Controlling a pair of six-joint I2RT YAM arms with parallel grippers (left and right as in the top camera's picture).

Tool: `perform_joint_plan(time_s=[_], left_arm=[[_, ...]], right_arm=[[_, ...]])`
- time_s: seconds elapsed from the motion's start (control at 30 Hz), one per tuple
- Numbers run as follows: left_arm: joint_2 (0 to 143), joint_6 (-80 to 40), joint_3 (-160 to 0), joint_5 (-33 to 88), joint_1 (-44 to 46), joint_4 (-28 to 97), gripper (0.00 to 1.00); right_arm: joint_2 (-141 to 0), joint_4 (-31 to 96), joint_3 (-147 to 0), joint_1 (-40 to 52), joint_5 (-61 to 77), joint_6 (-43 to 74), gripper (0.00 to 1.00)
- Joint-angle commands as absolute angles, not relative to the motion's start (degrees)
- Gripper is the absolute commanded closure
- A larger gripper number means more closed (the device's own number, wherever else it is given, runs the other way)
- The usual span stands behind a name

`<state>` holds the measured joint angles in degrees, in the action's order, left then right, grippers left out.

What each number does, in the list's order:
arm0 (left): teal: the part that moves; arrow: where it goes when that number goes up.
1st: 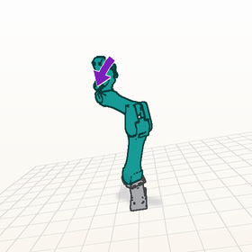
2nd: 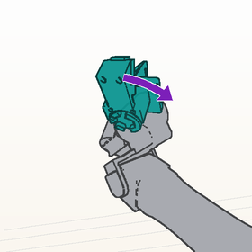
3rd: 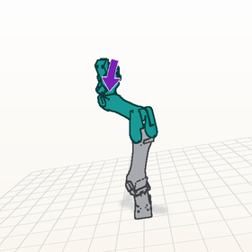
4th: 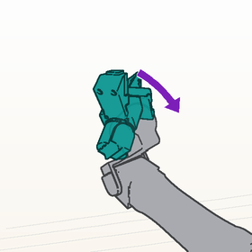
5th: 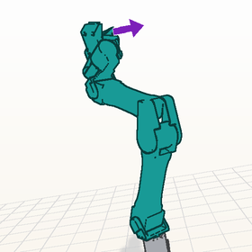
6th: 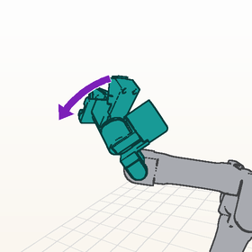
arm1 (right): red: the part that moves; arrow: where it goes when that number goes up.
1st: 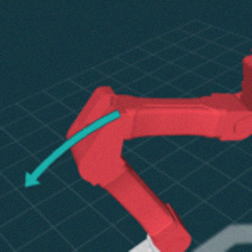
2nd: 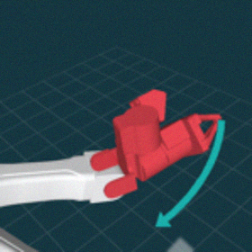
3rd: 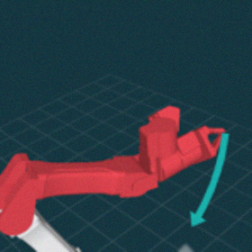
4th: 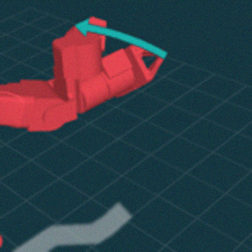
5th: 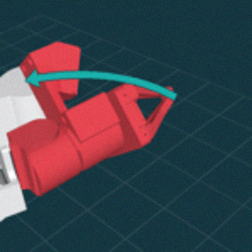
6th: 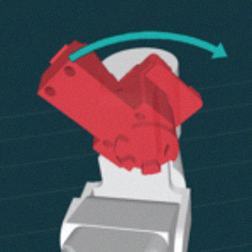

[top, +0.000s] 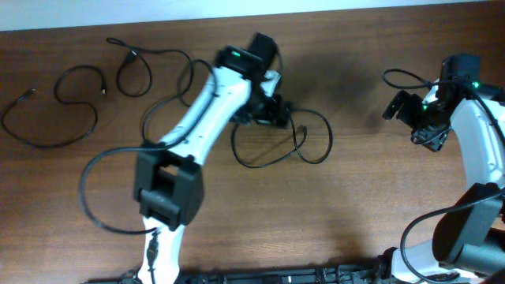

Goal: Untangle cables

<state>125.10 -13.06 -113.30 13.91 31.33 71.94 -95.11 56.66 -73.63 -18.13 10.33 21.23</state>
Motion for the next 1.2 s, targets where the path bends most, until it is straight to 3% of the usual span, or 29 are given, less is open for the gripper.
perform_joint_plan(time_s=[0.0,0.1,0.3,0.53,0.6,0.73,1.0,1.17], left_arm=[[126.69,-12.29,-112.73,13.63,36.01,70.28,0.01],[126.69,-12.32,-112.64,12.32,39.46,67.66,0.01],[126.72,-12.34,-111.96,-1.5,44.77,66.28,0.03],[126.72,-12.34,-102.65,-1.96,47.48,58.04,0.03],[126.72,-12.32,-101.27,-2.0,47.46,56.55,0.15],[126.69,-12.34,-101.49,-8.05,47.46,55.72,1.0],[122.45,-12.32,-112.29,-25.54,47.24,64.84,1.0],[111.31,-12.34,-117.34,-40.18,45.87,72.84,1.0]], right_arm=[[-94.37,56.62,-74.04,-17.96,9.8,21.69,0.01],[-94.65,56.62,-74.04,-17.98,9.8,21.5,0.01],[-95.92,56.62,-74.04,-17.98,9.58,21.5,0.01],[-96.09,57.23,-74.04,-17.98,6.79,21.5,0.01],[-96.09,57.23,-74.04,-18.02,6.81,21.5,0.01],[-96.09,57.21,-74.04,-18.02,6.81,21.52,0.01],[-96.09,57.21,-74.04,-18.02,6.81,21.52,0.01],[-96.09,57.21,-74.04,-18.02,6.81,21.52,0.01]])
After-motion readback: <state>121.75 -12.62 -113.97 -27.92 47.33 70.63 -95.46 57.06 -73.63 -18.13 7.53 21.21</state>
